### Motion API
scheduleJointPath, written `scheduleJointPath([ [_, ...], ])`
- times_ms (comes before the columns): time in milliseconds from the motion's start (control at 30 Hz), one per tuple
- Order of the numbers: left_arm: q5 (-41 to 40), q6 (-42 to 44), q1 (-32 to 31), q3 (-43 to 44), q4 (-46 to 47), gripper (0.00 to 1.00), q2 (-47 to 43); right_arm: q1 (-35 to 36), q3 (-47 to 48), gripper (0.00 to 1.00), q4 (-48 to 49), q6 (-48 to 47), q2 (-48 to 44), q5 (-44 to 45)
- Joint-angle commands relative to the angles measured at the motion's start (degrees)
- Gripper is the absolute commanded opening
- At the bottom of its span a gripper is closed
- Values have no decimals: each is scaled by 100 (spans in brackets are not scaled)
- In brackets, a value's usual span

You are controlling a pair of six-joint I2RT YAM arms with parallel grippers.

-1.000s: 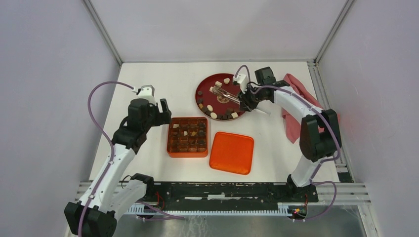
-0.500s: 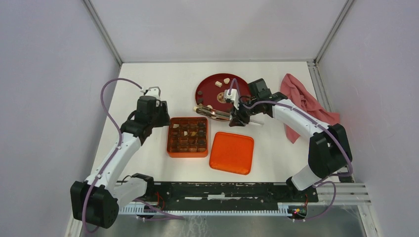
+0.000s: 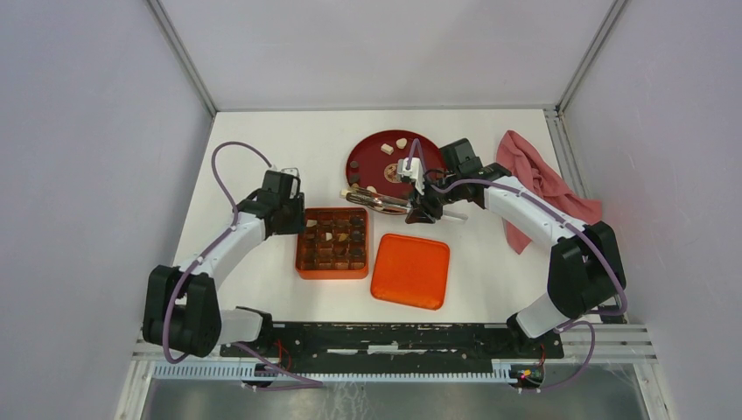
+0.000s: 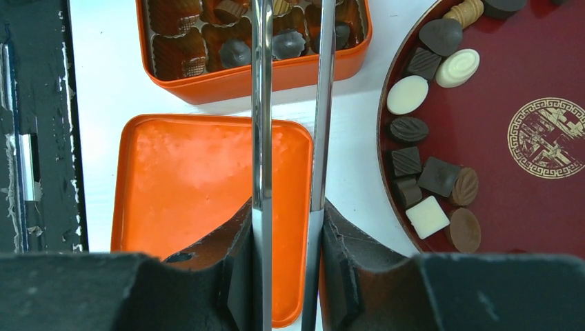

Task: Pack the chocolate
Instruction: Pick up the packing box from the center of the board.

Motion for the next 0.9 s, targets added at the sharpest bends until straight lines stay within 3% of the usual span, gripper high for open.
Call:
scheduleJointPath([
  [0,226,-39,38,238,-51,45,226,37,-15,0,82,-148,-220,-236],
  [433,421,-3,44,344,-155,20,767,37,-25,0,47,-197,-268,-252],
  [533,438,-19,29,351,-172,3,805,36,-14,0,1,-250,-261,-253],
  [667,325,-98,-21,345,-79,2,396,39,2,0,-5,-259,-338,-261],
  [867,-110,54,-163,69,462,2,-908,32,205,0,-306,-322,-445,-777],
])
